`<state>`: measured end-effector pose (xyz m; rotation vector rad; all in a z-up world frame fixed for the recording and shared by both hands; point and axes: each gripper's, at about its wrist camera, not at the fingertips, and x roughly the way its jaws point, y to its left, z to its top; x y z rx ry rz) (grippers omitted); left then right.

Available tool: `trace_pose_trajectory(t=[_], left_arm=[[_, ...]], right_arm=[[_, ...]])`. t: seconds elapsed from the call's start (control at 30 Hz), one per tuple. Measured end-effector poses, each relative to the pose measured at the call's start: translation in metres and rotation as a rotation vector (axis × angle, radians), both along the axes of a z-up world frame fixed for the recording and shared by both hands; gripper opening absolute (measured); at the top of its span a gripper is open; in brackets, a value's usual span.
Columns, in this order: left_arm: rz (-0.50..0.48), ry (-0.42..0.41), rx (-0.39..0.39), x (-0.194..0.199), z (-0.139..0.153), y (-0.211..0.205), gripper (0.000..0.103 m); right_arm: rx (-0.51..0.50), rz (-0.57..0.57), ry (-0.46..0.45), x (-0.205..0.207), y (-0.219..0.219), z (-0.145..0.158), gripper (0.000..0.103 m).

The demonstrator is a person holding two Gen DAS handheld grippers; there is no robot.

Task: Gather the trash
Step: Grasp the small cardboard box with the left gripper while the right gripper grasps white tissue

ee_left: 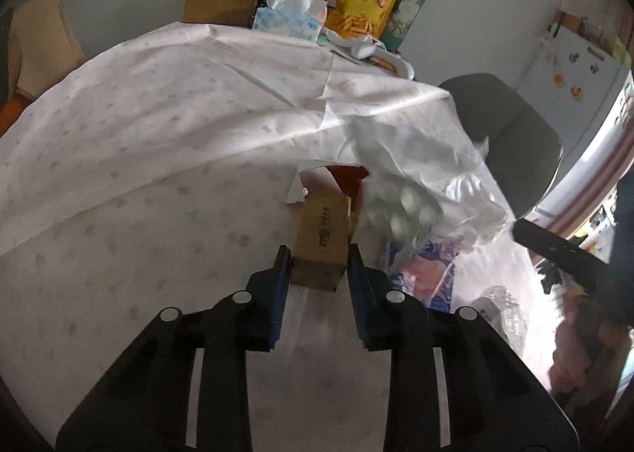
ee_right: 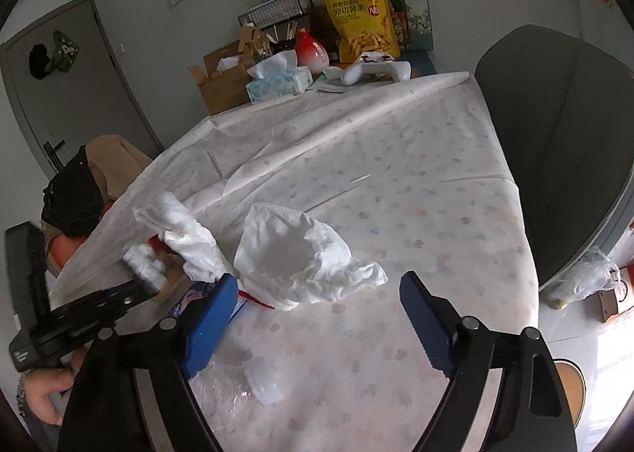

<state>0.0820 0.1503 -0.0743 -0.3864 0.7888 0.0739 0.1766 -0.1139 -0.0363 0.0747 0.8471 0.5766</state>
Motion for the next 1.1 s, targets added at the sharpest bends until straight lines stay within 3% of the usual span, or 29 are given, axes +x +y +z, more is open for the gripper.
trace_pose_trajectory(t=[0.3, 0.37, 0.4, 0.73, 0.83, 0.87, 0.97, 1.1], left_arm=[[0.02, -0.015, -0.006, -0.015, 0.004, 0.008, 0.03], [0.028, -0.007, 0.0, -0.017, 0.005, 0.009, 0.054], [0.025, -0.009, -0.002, -0.019, 0.006, 0.01, 0.056], [0.043, 0.003, 0.003, -0.015, -0.003, 0.016, 0.056], [0.046, 0.015, 0.0, -0.012, -0.007, 0.016, 0.034], [0.05, 0.012, -0.01, -0.013, -0.007, 0.018, 0.034], [0.072, -0.004, -0.005, -0.019, -0.003, 0.021, 0.033], [0.111, -0.036, 0.004, -0.029, 0.009, 0.029, 0.033]], right_arm=[[-0.019, 0.021, -0.004, 0.011, 0.02, -0.004, 0.081], [-0.024, 0.023, -0.003, 0.011, 0.021, -0.005, 0.081], [-0.026, 0.023, -0.001, 0.012, 0.022, -0.006, 0.081], [-0.039, 0.016, 0.003, 0.018, 0.027, -0.012, 0.081], [-0.046, 0.019, 0.011, 0.022, 0.03, -0.015, 0.078], [-0.05, 0.022, 0.012, 0.023, 0.031, -0.016, 0.077], [-0.062, 0.032, 0.014, 0.025, 0.034, -0.017, 0.067], [-0.049, 0.044, 0.029, 0.027, 0.032, -0.016, 0.021]])
